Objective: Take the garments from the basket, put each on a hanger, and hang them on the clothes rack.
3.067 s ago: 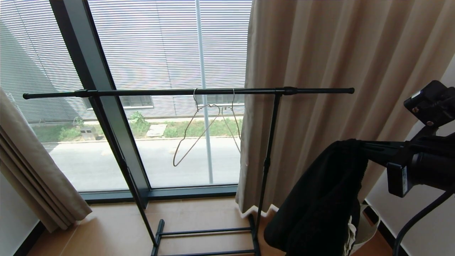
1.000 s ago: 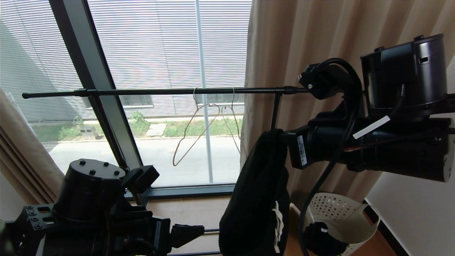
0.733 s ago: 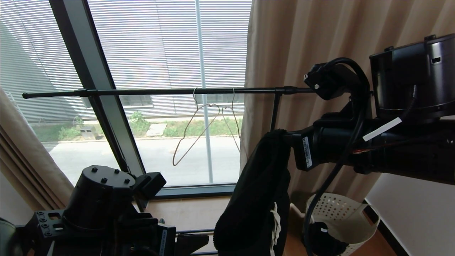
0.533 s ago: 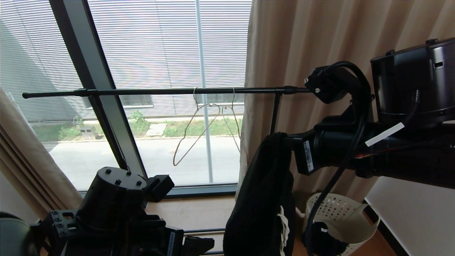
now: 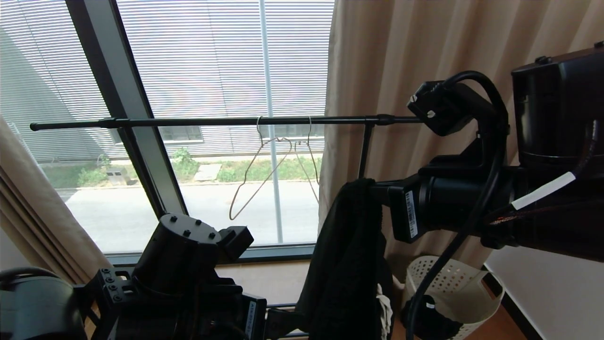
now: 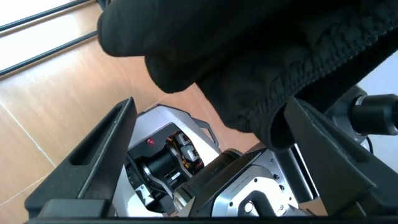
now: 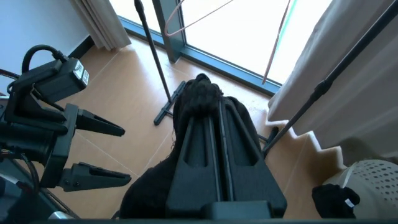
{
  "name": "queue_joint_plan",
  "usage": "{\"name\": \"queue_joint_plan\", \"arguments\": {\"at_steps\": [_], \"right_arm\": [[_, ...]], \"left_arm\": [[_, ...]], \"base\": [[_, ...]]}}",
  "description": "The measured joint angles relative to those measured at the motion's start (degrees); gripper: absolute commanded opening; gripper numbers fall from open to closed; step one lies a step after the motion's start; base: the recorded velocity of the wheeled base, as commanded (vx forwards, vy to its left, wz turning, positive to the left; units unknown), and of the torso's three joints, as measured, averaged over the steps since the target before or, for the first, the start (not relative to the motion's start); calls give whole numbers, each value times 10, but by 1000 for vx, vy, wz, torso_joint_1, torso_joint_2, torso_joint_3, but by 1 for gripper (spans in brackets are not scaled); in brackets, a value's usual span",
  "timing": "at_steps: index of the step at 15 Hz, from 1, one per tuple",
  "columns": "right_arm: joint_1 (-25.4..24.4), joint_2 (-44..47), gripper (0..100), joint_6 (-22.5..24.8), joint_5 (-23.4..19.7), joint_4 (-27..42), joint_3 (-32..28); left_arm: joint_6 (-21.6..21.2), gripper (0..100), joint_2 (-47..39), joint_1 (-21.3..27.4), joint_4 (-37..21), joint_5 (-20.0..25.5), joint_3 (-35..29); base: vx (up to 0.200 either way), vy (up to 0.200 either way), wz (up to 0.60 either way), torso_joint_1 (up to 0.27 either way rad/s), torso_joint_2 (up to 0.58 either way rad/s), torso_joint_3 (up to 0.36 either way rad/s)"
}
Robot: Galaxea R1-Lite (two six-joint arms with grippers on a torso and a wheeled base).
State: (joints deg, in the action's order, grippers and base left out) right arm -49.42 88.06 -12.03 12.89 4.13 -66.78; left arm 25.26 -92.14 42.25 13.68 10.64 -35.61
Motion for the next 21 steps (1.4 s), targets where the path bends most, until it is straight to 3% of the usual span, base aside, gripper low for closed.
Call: {"name": "queue_joint_plan", "arguments": {"at_steps": [8, 9, 15, 18, 20, 21], "right_arm": [[8, 30, 0, -37, 2, 1, -60], [19, 31, 0, -37, 0, 1, -68], [96, 38, 0, -20, 2, 2, -80], [125, 40, 0, 6, 4, 4, -72], [137, 41, 0, 28, 4, 5, -61], [145, 42, 0, 50, 5, 5, -51]], "left_arm": [[-2, 100, -62, -1, -1, -21, -45], [-2, 0, -85, -6, -1, -36, -52], [-9, 0, -110, -30, -2, -76, -67], [-84, 0, -67, -82, -7, -128, -77], [-106, 0, -47, -103, -54, -163, -117], [-110, 0, -40, -110, -115, -180, -160]], "base": [[0, 0, 0, 0, 0, 0], [0, 0, 0, 0, 0, 0], [0, 0, 0, 0, 0, 0], [0, 0, 0, 0, 0, 0], [0, 0, 0, 0, 0, 0], [0, 0, 0, 0, 0, 0]]}}
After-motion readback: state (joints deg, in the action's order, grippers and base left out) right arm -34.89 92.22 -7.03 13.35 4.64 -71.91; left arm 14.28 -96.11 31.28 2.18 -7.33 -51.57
